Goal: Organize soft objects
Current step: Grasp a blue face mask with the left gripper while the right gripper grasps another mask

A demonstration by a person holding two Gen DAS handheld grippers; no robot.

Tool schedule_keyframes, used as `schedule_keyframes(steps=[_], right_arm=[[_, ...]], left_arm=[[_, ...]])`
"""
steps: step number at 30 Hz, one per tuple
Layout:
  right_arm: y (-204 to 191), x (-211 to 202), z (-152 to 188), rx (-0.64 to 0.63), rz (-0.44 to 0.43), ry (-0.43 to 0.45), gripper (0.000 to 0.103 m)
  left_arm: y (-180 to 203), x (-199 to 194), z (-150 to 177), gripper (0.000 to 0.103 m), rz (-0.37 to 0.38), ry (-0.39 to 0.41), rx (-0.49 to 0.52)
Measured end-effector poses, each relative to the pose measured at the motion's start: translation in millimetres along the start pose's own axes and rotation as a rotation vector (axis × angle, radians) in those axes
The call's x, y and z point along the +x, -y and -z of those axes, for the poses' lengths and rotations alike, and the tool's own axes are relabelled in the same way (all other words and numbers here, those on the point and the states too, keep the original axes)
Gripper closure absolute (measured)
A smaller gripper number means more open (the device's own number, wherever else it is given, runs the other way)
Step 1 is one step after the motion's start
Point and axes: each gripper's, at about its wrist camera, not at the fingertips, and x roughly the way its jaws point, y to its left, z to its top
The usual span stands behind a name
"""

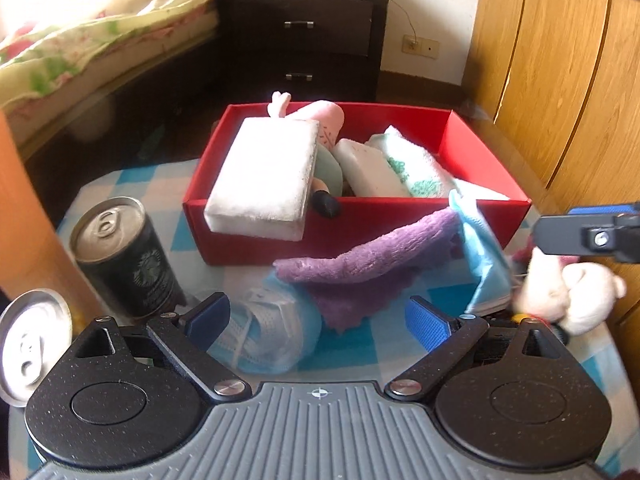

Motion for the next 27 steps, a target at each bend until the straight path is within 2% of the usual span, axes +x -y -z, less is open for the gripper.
schedule_keyframes(steps=[2, 4, 6, 8, 11, 13, 16, 19, 27], right_arm=[[2, 1, 1, 0.000, 0.000, -0.006, 0.056], [3, 2, 2, -0.004, 0.002, -0.010, 0.056], [5, 4, 2, -0.011, 0.010, -0.010, 0.056], [7, 5, 1, -0.012, 0.013, -0.013, 0.056], [9, 7, 0, -0.012, 0.018, -0.013, 0.056], [10, 8, -1, -0.010, 0.019, -0.012, 0.056], [10, 10, -2, -0.011, 0.018, -0.020, 0.056], [14, 14, -1, -0.007, 0.030, -0.038, 0.056], [8, 28, 3, -0.068, 0.014, -0.063, 0.054]], left_arm=[[-1, 11, 2, 0.016, -0.021, -0.023, 0.004], [-4, 21, 5, 0.027, -0.030, -0.050, -0.009], [-7, 30, 6, 0.034, -0.032, -0.082, -0.032], [-8, 34, 7, 0.036, -0.033, -0.090, -0.038], [-8, 35, 6, 0.044, -0.045, -0.096, -0.046], [-11, 34, 5, 0.060, -0.039, -0.104, -0.063], [-14, 32, 5, 0.071, -0.036, -0.124, -0.088], [-14, 29, 5, 0.076, -0.002, -0.141, -0.114], [-16, 3, 3, 0.080, 0.079, -0.130, -0.162]])
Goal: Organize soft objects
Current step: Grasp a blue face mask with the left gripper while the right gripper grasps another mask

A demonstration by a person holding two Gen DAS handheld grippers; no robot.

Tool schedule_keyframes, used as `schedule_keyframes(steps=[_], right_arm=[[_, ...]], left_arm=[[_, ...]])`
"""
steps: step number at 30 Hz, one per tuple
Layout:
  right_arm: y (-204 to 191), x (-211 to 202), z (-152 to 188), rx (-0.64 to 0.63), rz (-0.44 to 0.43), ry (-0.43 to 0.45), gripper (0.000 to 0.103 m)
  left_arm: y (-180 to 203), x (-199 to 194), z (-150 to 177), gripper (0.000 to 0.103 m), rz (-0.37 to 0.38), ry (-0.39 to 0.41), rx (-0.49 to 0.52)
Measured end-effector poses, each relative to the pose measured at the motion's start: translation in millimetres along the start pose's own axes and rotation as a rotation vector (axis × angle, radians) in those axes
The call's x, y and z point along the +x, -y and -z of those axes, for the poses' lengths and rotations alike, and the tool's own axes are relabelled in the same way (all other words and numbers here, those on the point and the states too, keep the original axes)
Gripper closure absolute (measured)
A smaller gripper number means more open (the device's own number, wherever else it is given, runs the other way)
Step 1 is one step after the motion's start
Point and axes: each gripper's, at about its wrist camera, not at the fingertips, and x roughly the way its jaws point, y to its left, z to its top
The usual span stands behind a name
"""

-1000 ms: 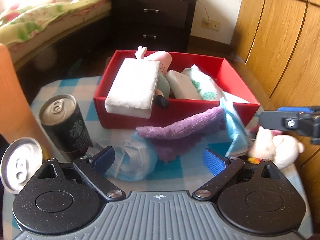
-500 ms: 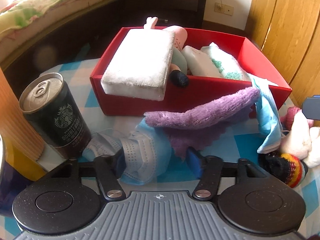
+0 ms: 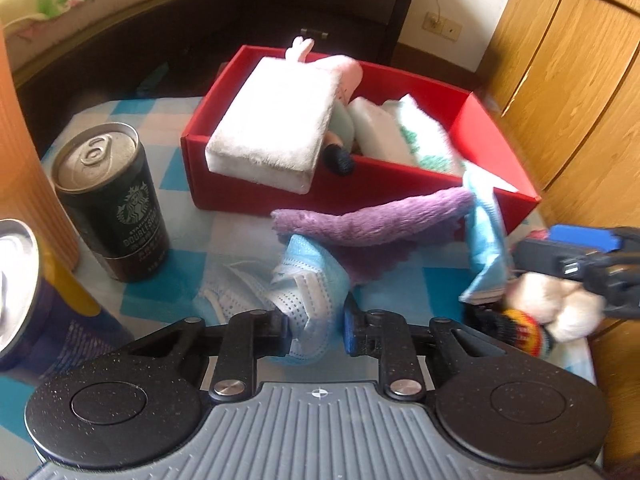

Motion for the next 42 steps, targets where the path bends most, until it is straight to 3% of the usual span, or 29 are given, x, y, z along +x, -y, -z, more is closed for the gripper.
schedule_keyframes(steps=[13, 25, 26, 28, 31, 36, 42], right_arm=[[-25, 21, -3, -0.108, 0.012, -0.017, 0.043], [-27, 47, 0, -0.168, 0.056, -0.060, 0.043], [-26, 48, 0, -0.169, 0.064, -0.065, 0.045], [-22, 51, -1, -0.147, 0.065, -0.088, 0.062], [-17, 54, -1, -0.106, 0.038, -0.129, 0.078], [-17, 49, 1, -0.088, 0.051, -0.147, 0.091], [-14, 35, 0, -0.052, 0.038, -0.150, 0.098]], left_arm=[[-9, -22, 0, 0.080, 0.058, 0.010, -0.019], [-8, -24, 2, 0.080, 0.061, 0.011, -0.006], [-8, -24, 2, 0.080, 0.061, 0.010, -0.006], [-9, -23, 1, 0.080, 0.059, 0.007, -0.009], [-7, -22, 1, 0.079, 0.059, 0.004, -0.008], [-2, -20, 1, 0.079, 0.058, 0.000, 0.004], [5, -18, -1, 0.078, 0.059, 0.001, 0.016]])
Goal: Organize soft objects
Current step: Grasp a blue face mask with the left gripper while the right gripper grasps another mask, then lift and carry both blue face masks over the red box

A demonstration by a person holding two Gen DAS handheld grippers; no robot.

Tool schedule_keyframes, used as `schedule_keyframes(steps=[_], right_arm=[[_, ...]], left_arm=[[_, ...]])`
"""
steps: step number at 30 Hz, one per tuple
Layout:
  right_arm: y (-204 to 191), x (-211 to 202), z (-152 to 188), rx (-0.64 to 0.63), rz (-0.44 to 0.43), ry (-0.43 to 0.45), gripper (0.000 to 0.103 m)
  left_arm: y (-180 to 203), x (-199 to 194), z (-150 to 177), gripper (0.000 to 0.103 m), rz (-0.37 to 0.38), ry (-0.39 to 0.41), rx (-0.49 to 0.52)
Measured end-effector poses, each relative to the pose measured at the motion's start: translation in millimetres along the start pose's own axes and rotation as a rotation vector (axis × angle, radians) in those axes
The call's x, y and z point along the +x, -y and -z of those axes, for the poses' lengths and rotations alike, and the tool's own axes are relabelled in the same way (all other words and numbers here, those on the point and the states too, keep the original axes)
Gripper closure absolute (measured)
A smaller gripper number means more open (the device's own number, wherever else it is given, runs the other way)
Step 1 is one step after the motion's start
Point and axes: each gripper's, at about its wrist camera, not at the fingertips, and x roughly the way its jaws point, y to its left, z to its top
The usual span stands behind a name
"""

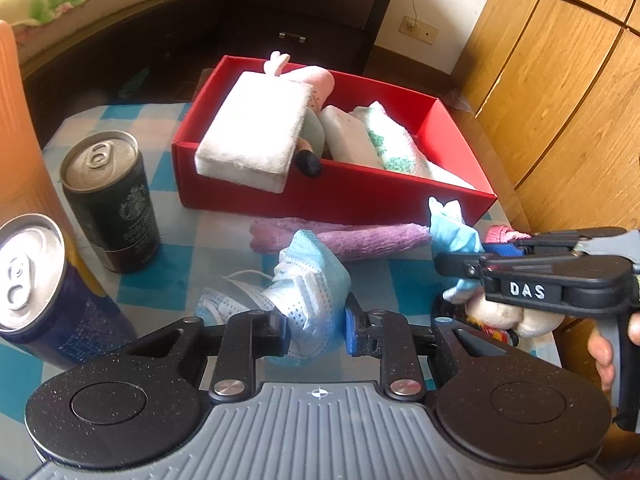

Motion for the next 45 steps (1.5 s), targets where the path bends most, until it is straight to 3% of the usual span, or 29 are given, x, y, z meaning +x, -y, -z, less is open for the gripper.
schedule_keyframes(steps=[6, 18, 30, 41, 45], right_arm=[[-6, -22, 9, -0.003, -0.038, 0.010, 0.103], [-17, -68, 24, 0.057, -0.148, 0.081, 0.103], [-25, -90, 27, 0.069, -0.193, 0.129, 0.103], [-20, -108, 21, 0.118, -0.274, 0.178, 0.103], [-20, -124, 16, 0.137, -0.300, 0.235, 0.103]], left_arm=[[12, -3, 0, 0.077, -0.003, 0.006, 0.021], [31, -16, 2, 0.077, -0.036, 0.049, 0.089], [39, -28, -2, 0.075, -0.071, 0.088, 0.132], [43, -44, -10, 0.073, -0.056, 0.132, 0.133], [46, -56, -18, 0.072, -0.042, 0.172, 0.127]])
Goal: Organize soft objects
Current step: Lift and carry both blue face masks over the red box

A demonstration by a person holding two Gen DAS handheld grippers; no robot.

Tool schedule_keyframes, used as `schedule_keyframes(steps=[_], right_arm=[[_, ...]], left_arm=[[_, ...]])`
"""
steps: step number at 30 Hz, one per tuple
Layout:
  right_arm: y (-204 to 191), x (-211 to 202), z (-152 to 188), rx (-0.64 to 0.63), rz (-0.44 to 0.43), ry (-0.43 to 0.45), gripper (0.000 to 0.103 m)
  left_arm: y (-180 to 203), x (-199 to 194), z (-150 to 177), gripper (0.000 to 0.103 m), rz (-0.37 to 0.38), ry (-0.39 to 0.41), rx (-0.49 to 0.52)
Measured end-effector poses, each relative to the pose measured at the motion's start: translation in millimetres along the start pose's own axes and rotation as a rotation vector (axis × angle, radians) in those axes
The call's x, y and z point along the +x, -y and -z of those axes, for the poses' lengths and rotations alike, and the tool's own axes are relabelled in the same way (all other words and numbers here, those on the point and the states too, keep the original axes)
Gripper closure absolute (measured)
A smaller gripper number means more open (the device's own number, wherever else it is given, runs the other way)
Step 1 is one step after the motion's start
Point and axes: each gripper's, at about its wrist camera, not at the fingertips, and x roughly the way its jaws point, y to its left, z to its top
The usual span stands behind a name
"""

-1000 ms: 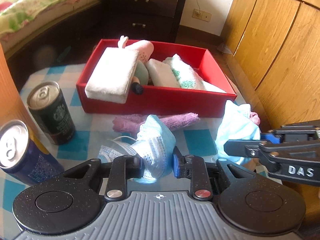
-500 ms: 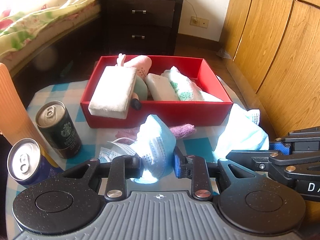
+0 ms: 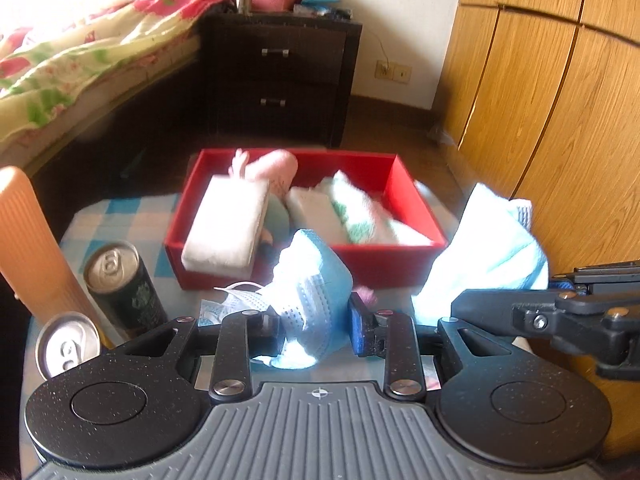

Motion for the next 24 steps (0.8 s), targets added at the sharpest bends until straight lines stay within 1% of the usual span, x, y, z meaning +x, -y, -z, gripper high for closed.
schedule_keyframes(steps=[9, 12, 16, 18, 19, 20, 21, 22, 23, 24], right_arm=[[-9, -29, -23, 0.024, -0.044, 0.161, 0.103], [-11, -40, -30, 0.018, -0.048, 0.219, 0.103], [-14, -59, -38, 0.031, -0.082, 0.293, 0.103], [-17, -67, -40, 0.017, -0.088, 0.314, 0.103], [-17, -68, -39, 0.004, -0.083, 0.312, 0.103], [-17, -65, -38, -0.019, -0.068, 0.275, 0.103], [-17, -59, -35, -0.039, -0.045, 0.220, 0.103], [-15, -50, -28, -0.057, -0.018, 0.166, 0.100], [-14, -39, -19, -0.076, 0.010, 0.114, 0.092], [-12, -25, -10, -0.097, 0.054, 0.041, 0.078]], left_arm=[[8, -25, -28, 0.071, 0.038, 0.118, -0.018], [12, -29, -34, 0.071, 0.049, 0.143, -0.017], [18, -39, -37, 0.070, 0.075, 0.172, -0.012], [20, -42, -37, 0.069, 0.082, 0.182, 0.000], [20, -42, -36, 0.068, 0.084, 0.180, 0.004], [20, -42, -34, 0.067, 0.081, 0.178, 0.008], [19, -40, -32, 0.067, 0.074, 0.172, 0.013], [16, -38, -29, 0.067, 0.065, 0.163, 0.019], [13, -35, -27, 0.067, 0.051, 0.151, 0.021], [8, -32, -24, 0.067, 0.037, 0.137, 0.013]])
